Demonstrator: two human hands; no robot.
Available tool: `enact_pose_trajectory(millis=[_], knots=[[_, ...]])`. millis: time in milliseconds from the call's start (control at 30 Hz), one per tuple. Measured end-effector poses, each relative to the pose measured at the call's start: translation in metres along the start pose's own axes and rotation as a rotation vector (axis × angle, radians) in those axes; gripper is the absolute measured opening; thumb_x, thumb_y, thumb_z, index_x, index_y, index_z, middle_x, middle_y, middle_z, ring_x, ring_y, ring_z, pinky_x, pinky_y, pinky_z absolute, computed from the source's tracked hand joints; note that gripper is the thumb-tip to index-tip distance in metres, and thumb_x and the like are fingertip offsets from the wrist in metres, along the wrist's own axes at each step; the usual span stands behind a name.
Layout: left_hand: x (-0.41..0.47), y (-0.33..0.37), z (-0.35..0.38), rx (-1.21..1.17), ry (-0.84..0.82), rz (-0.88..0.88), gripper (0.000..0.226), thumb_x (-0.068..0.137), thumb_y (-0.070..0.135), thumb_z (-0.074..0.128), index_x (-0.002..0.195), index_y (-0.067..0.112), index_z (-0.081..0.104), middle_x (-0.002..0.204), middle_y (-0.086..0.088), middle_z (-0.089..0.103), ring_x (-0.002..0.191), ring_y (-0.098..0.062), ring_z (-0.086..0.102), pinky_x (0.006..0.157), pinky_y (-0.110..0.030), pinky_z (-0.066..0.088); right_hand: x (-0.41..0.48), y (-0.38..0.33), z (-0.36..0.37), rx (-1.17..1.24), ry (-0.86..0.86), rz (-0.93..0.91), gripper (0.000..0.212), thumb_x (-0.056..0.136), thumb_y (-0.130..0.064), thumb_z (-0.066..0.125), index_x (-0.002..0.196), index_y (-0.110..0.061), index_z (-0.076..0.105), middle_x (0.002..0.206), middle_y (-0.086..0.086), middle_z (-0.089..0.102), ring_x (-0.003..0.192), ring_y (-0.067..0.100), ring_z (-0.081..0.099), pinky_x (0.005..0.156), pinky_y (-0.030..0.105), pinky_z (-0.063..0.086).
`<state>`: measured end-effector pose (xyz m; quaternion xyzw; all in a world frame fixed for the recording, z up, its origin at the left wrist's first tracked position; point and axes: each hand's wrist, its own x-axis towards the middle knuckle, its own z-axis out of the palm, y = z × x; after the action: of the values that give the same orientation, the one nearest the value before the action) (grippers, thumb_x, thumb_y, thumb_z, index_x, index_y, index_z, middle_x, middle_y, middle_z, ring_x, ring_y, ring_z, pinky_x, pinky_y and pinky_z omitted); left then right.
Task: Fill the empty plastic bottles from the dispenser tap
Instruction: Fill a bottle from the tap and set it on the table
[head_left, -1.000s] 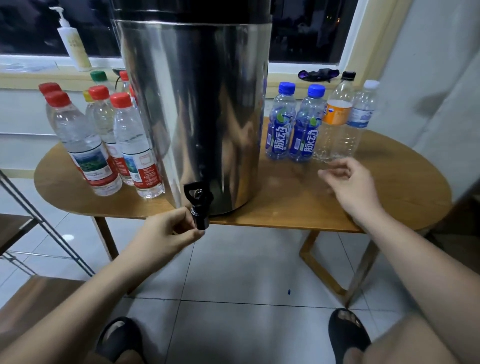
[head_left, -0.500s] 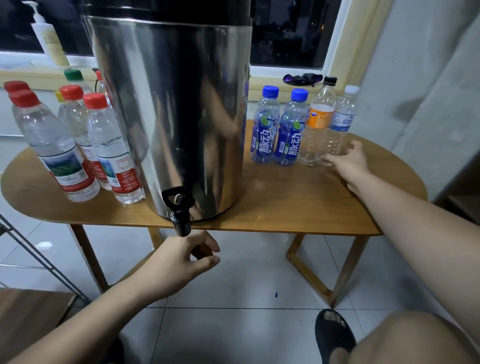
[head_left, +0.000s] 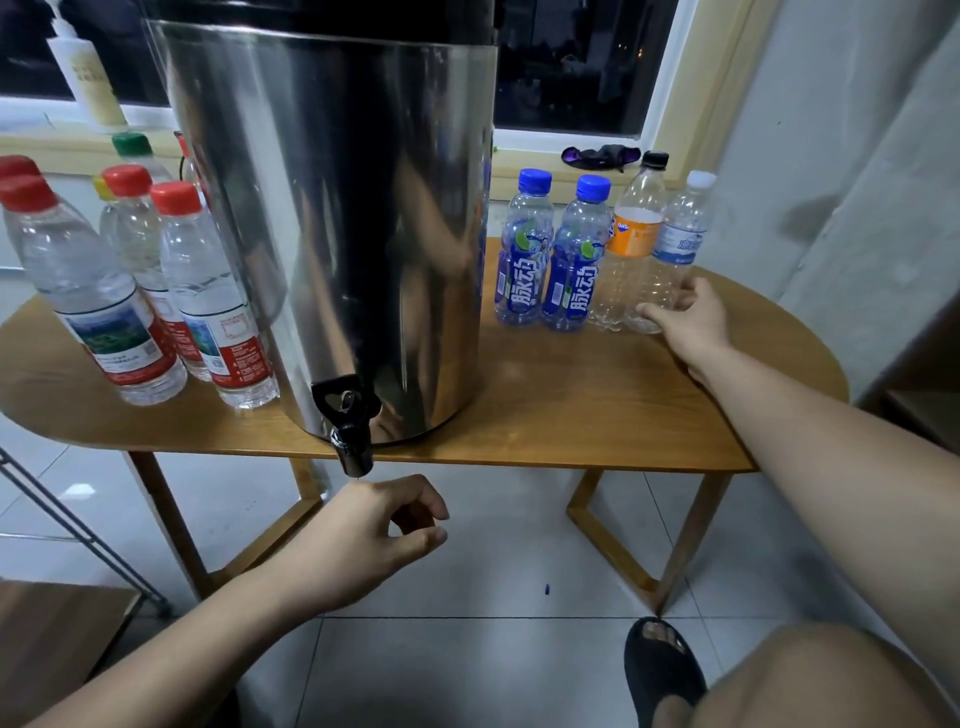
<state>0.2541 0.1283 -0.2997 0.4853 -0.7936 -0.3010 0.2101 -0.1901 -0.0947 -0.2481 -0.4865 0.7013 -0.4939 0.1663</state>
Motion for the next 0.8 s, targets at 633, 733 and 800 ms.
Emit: enact_pose_trajectory(millis=[633,733,800], knots=[[-0.015,0.023,-0.011,-0.075,0.066,0.032,0.011,0.098,0.045,0.077,0.107,0.043,0.071,0.099,0.019,0.077,0.095,-0.013,0.074,0.07,-0.028,0.056,-0.193,-0.036,-0.01,0.17,-0.327,-0.195,0.061,0.075,-0.025,0.1,0.124,-0.023,0.062,0.109,-0.001,0.077,0.096,0.011,0.074,0.09,0.03,0.061],[-0.019,0.028,-0.012,-0.12,0.075,0.042,0.024,0.095,0.057,0.073,0.113,0.04,0.07,0.101,0.017,0.077,0.1,-0.011,0.074,0.073,-0.028,0.056,-0.228,-0.045,-0.004,0.264,-0.405,-0.221,0.06,0.074,-0.026,0.098,0.121,-0.024,0.061,0.109,0.005,0.076,0.096,0.021,0.074,0.081,0.032,0.06],[-0.021,0.031,-0.013,-0.156,0.086,0.048,0.033,0.093,0.061,0.071,0.116,0.038,0.07,0.101,0.017,0.077,0.104,-0.009,0.073,0.075,-0.025,0.055,-0.251,-0.052,-0.001,0.294,-0.464,-0.232,0.06,0.071,-0.032,0.095,0.12,-0.027,0.061,0.11,0.004,0.075,0.097,0.021,0.073,0.077,0.029,0.057]])
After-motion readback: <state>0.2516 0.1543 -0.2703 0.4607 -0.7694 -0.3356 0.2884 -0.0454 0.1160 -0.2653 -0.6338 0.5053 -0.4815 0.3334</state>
